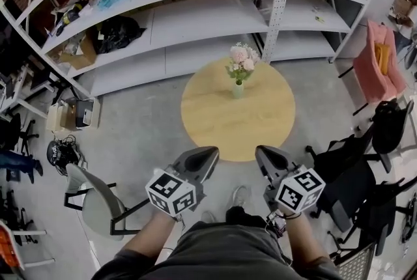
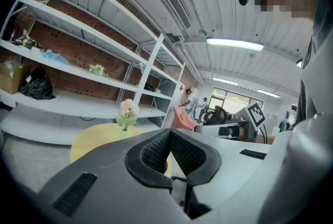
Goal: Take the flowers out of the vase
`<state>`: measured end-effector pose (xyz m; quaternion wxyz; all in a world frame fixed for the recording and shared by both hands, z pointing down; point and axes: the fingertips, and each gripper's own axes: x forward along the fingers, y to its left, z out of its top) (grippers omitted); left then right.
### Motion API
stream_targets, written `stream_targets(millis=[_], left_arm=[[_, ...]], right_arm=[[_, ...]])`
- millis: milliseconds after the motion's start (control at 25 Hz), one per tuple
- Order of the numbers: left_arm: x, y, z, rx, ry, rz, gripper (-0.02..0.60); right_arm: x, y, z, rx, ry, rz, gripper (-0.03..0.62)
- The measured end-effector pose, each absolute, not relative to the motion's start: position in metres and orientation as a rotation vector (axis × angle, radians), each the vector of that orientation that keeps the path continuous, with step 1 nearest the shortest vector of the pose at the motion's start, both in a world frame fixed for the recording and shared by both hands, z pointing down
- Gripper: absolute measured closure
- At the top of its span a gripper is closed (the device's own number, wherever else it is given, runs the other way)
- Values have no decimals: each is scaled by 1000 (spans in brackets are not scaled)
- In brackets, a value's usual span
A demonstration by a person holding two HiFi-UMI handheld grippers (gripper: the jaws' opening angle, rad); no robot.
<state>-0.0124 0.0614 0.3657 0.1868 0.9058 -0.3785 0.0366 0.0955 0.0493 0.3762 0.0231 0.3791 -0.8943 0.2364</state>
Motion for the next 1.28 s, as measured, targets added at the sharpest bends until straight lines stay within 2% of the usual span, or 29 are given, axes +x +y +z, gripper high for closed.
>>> stream_targets(millis=[640,1280], left_arm=[[38,-25,372,2494,-1165,119,572],[-9,-109,399,2483,-1091,142,572]], right_arm=[[146,-44,389,1078,-2780,756,579],[104,-134,427,1189,-2693,768,579]])
